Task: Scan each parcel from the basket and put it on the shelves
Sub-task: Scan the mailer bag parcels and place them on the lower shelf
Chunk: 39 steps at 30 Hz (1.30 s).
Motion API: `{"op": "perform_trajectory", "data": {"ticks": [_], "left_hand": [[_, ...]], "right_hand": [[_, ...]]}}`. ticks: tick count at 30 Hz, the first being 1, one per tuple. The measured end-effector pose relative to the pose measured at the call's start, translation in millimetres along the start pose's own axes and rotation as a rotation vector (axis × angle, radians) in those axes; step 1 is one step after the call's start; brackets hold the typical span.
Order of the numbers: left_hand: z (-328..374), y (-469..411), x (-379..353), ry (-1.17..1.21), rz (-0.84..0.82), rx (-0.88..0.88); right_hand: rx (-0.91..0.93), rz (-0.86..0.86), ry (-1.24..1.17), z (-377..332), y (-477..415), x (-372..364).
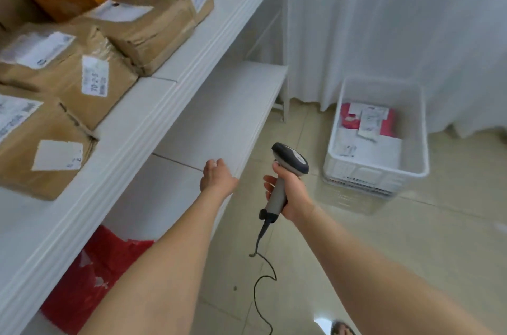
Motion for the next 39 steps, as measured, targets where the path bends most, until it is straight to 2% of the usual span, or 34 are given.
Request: {"op": "perform_trajectory", "data": {"ticks": [4,10,17,21,29,39], "left_hand": [[98.0,7.4,24.9,-0.024,0.014,-0.131],[250.3,14.4,42.3,-0.039,0.047,-0.247],[415.2,9.3,16.6,-0.07,-0.015,-0.339],[466.0,-3.9,-0.3,-0.101,-0.051,-0.363],[537.2,-55.6,-22.2,-0.158,-0.143,-0.399],[610.5,-188.5,-56.0,-0.222,-0.239,-0.423]], "right_hand": [[0.074,0.07,-0.021,-76.4,6.8,39.1],[0.064,0.129,-0.022,-185.1,2.1,107.6],[0.081,0.157,-0.238,-308.4,-21.1,207.8],[0.075,0.188,-0.322,-344.9,-41.0,242.5],[0.03,0.218,-0.278,-392.1,-104.4,268.6],[-0.014,0.294,-0.2,-450.8,-248.3,262.3]]}}
Point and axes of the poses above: each hand's wrist, its own y-axis away from the middle knuckle, its own x-axis out of the back of the hand, z = x × y, the point moved 3 cm from there along -y, towards the middle knuckle, and after that the axes turned 12 degrees about -y, right-handed, at the moved point
